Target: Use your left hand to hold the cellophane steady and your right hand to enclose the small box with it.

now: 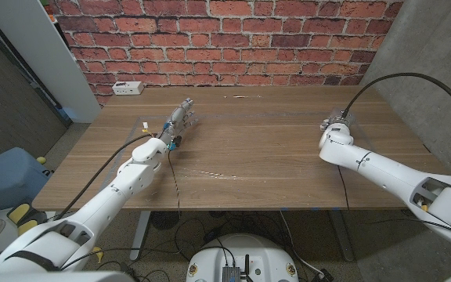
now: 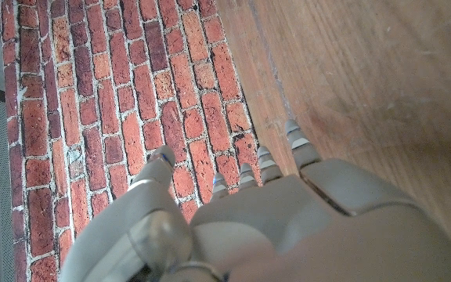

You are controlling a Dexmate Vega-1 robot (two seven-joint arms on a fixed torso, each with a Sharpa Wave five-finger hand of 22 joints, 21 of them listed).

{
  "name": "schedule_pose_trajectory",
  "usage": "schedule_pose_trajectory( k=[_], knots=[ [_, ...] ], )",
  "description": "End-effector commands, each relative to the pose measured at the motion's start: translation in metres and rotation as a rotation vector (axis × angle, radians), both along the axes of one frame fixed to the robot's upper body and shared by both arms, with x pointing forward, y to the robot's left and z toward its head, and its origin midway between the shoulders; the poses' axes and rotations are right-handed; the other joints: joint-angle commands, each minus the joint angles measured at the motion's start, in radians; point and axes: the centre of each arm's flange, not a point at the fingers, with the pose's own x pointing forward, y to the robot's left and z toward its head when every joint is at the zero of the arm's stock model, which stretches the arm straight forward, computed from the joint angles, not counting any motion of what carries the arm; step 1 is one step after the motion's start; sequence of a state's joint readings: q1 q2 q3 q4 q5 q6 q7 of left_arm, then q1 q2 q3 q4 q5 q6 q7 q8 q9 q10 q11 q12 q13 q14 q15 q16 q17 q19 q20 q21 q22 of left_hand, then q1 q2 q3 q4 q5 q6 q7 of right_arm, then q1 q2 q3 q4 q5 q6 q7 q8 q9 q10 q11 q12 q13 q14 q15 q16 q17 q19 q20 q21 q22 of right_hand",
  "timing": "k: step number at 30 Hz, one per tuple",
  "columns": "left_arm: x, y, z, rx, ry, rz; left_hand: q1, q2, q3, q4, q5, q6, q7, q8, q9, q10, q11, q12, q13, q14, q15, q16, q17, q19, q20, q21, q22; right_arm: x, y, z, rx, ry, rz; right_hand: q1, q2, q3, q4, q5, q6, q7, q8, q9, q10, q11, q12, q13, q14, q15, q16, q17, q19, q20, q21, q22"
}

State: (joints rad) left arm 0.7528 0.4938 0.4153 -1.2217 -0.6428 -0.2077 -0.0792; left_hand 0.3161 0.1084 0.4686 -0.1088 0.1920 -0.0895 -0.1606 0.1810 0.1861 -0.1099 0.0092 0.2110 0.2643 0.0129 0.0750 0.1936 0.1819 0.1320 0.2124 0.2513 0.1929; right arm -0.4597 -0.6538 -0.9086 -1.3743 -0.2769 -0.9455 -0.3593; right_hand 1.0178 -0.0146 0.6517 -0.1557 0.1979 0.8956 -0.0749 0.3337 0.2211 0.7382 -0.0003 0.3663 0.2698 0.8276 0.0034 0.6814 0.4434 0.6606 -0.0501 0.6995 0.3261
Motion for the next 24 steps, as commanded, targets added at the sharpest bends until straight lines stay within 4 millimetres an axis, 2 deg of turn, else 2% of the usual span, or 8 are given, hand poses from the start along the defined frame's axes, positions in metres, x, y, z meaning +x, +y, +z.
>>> schedule_pose_trajectory(
  k=[1,10,24],
  knots=[
    [0.003,0.001,0.001,0.006,0.007,-0.007,-0.009,0.000,0.006,-0.003,-0.001,0.001,0.001,0.006,-0.001,0.004,0.001,0.000,0.000,0.008,0.004,0.001,0.000,0.003,0.003,-0.004,0.004,-0.015,0.028,0.006,-0.122,-0.183,0.064,0.221,0.209,0.005,0.007,0.000,0.038,0.020,0.008,0.005,0.066,-0.052,0.010,0.008,0.117,-0.235,0.010,0.186,-0.025,-0.075,0.016,0.005],
    [0.006,0.002,0.002,0.004,0.008,-0.010,-0.011,0.001,0.006,-0.003,-0.001,0.003,0.004,0.007,-0.002,0.009,0.003,0.002,-0.004,0.012,0.004,0.002,0.001,0.004,0.003,-0.004,0.004,-0.018,0.053,0.015,-0.199,-0.216,0.128,0.229,0.207,0.000,0.005,0.000,0.042,0.013,0.007,0.007,0.066,-0.060,0.009,0.016,0.117,-0.235,0.006,0.193,-0.047,-0.076,0.027,0.007],
    [0.005,0.004,0.000,0.007,0.014,-0.012,-0.017,0.002,0.007,-0.002,-0.001,0.016,0.012,0.011,-0.003,0.026,0.003,0.008,-0.013,0.038,0.015,0.008,0.002,0.006,0.003,-0.006,0.004,-0.019,0.085,0.018,-0.300,-0.227,0.232,0.234,0.206,-0.006,0.007,-0.001,0.043,0.008,0.003,0.009,0.068,-0.064,0.009,0.024,0.116,-0.235,0.000,0.198,-0.056,-0.077,0.043,0.009]
  ],
)
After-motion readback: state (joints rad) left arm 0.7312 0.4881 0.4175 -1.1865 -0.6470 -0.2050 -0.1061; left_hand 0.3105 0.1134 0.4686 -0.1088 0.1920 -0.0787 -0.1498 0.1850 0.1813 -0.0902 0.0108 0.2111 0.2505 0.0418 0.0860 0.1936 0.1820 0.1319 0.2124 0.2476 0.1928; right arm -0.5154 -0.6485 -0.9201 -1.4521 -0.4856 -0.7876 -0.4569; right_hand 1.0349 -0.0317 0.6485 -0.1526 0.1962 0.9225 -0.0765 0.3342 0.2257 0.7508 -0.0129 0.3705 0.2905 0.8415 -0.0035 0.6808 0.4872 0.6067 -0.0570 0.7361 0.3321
